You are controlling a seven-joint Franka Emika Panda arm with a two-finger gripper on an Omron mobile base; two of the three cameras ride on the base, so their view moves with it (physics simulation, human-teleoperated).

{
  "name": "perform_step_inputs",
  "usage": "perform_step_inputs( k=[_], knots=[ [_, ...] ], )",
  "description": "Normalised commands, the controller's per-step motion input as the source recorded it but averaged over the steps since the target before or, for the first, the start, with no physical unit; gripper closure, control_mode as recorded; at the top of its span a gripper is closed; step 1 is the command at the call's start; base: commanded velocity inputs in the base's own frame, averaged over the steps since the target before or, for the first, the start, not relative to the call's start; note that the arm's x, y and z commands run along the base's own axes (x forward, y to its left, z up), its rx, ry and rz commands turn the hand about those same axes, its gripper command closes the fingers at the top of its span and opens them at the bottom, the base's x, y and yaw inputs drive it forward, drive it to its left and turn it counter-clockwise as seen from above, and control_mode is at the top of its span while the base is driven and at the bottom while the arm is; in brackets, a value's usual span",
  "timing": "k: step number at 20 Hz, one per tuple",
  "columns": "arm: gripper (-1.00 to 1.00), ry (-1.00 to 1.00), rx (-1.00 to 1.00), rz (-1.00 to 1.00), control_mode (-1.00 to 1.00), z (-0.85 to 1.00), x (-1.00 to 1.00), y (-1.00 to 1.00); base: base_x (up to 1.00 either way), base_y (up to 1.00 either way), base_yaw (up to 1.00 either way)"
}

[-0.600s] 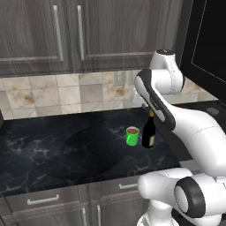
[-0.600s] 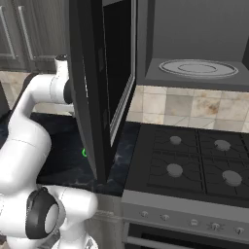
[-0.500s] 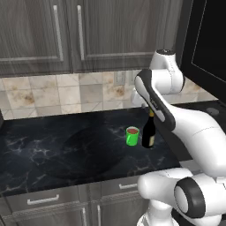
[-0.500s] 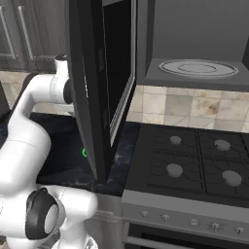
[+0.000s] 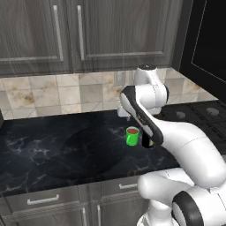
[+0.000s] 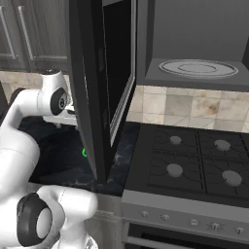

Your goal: Place the microwavable item in the microwave. Then, close the microwave door and press the start button.

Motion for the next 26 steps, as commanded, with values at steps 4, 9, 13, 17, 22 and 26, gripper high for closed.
perform_step_inputs(
  k=[4,9,13,17,22,26],
  knots=[
    [-1.00,0.00,0.00,-0.37,-1.00,-0.98,-0.09,0.77,0.00,0.00,0.00],
    [-1.00,0.00,-0.01,-0.30,-1.00,-0.90,0.10,0.40,0.00,0.00,0.00],
    [-1.00,0.00,-0.18,-0.01,-1.00,-0.74,0.00,0.00,0.00,0.00,0.00],
    [-1.00,-0.23,-0.13,0.00,-1.00,-0.77,0.00,0.00,0.00,0.00,0.00],
    [-1.00,-0.46,-0.09,0.00,-1.00,-0.43,-0.02,-0.01,0.00,0.00,0.00],
    [-1.00,-0.38,-0.01,-0.03,-1.00,-0.18,0.08,0.00,0.00,0.00,0.00]
  ],
)
